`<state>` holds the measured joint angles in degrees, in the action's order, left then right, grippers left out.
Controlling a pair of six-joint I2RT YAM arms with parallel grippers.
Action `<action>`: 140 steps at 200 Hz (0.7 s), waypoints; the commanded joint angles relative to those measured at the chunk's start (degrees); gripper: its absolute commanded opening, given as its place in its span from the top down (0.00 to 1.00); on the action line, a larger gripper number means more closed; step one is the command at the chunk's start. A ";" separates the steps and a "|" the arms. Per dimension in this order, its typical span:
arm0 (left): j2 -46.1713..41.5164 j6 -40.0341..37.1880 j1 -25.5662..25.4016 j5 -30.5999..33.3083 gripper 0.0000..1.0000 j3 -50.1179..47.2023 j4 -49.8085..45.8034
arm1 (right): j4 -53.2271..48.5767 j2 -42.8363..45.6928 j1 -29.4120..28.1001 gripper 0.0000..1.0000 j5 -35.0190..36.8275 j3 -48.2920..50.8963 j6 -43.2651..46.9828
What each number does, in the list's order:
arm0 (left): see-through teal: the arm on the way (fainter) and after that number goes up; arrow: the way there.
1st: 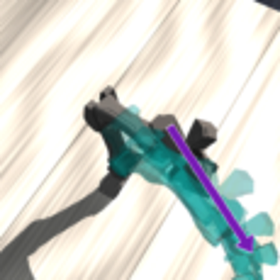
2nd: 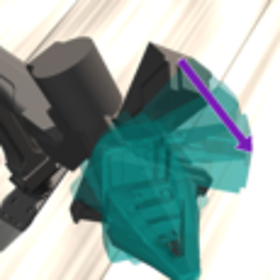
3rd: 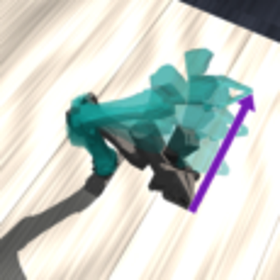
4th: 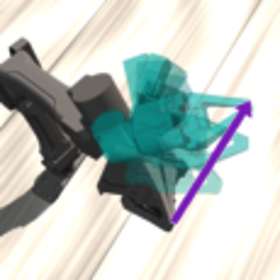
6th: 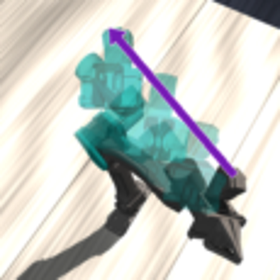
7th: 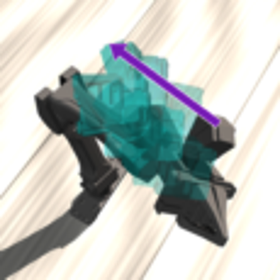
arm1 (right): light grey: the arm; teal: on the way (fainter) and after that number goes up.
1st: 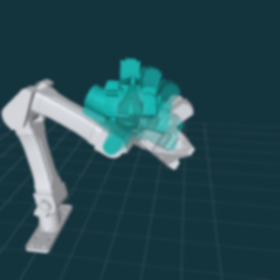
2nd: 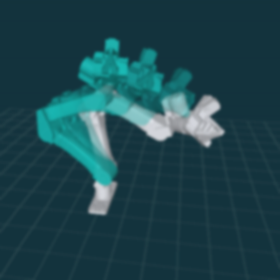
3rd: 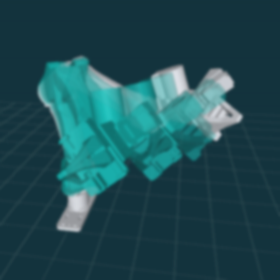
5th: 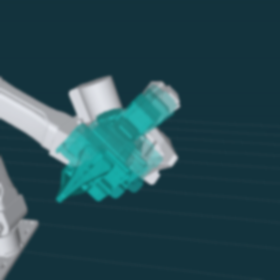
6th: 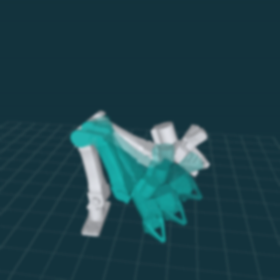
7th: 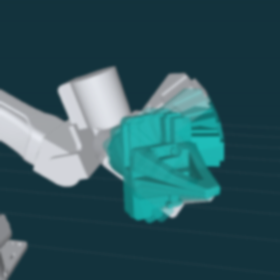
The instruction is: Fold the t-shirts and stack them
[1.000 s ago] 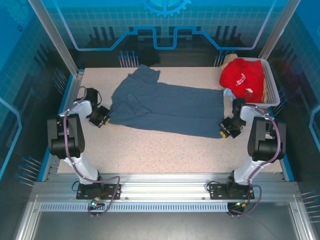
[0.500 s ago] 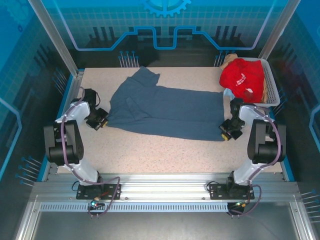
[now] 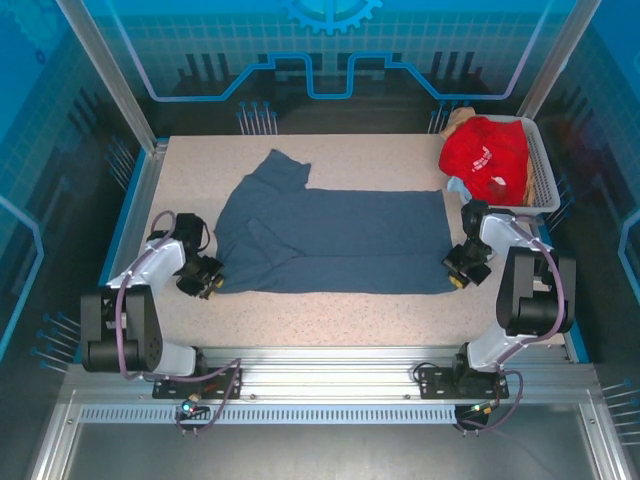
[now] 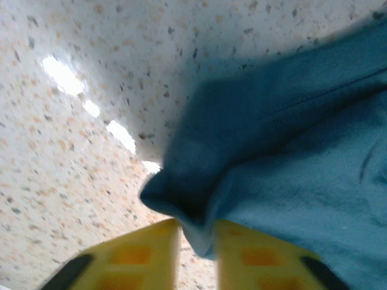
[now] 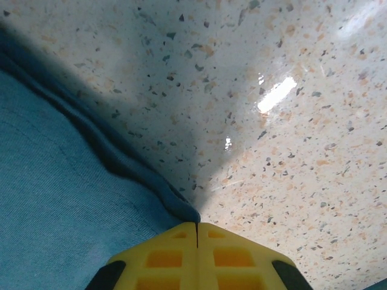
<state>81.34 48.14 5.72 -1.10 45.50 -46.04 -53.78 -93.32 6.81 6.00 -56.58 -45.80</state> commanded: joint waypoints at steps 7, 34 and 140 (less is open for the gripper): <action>3.92 -3.33 -0.26 6.80 0.56 4.54 -0.44 | -1.47 0.86 -0.26 0.85 0.18 0.09 1.63; 3.05 -5.03 -0.13 10.29 0.49 7.35 -2.31 | -2.29 4.64 -1.31 0.73 1.68 -1.66 3.12; 0.62 -1.62 -6.20 1.25 0.64 3.78 -3.53 | 1.91 9.51 -16.89 0.65 -8.63 2.04 -1.39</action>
<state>79.81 47.72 -0.34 -0.10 49.56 -48.14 -51.37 -81.06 -10.83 -0.43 -56.90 -43.77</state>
